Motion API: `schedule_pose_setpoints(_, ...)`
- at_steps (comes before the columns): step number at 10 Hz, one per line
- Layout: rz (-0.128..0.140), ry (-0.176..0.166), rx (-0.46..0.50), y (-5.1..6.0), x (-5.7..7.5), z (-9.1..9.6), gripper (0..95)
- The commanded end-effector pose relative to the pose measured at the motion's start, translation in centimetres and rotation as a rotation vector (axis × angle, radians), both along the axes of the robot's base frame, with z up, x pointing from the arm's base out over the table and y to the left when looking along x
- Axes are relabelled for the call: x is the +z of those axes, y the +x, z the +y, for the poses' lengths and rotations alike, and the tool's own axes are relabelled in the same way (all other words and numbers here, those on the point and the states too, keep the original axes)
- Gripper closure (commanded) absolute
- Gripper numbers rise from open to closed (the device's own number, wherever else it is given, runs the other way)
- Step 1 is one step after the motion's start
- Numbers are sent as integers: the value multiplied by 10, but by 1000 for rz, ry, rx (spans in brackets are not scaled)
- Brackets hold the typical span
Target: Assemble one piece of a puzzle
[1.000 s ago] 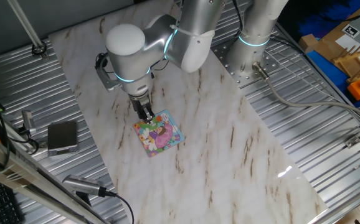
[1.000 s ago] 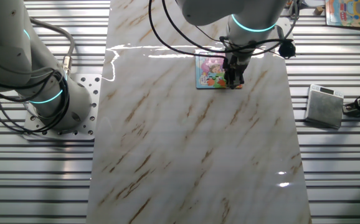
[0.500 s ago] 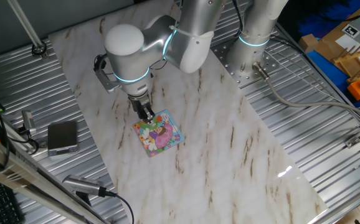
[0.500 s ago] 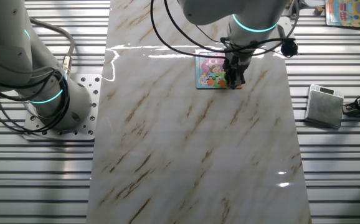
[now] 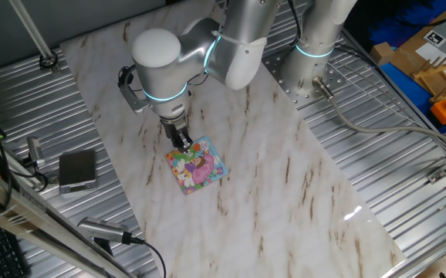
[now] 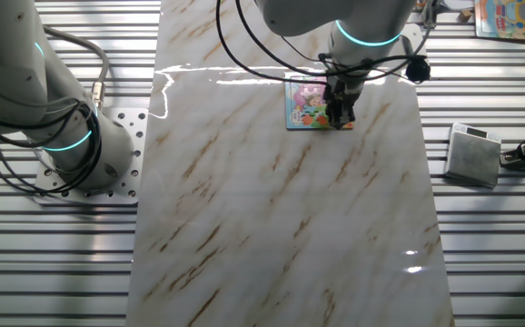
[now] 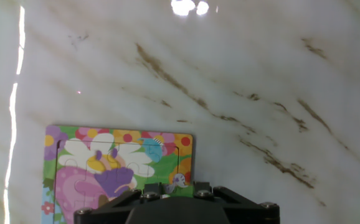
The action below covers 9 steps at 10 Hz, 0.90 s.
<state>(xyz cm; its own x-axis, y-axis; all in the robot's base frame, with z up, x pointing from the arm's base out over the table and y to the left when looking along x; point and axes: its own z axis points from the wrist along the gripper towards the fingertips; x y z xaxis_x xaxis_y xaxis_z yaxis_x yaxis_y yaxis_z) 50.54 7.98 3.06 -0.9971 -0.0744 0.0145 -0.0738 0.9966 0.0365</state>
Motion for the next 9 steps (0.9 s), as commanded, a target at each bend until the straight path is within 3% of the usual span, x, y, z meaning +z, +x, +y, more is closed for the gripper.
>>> schedule_pose_setpoints(1,-3,-1,-15,0,-3,3,950)
schedule_pose_setpoints(9,-2,6,-22,-16,-8,9,950)
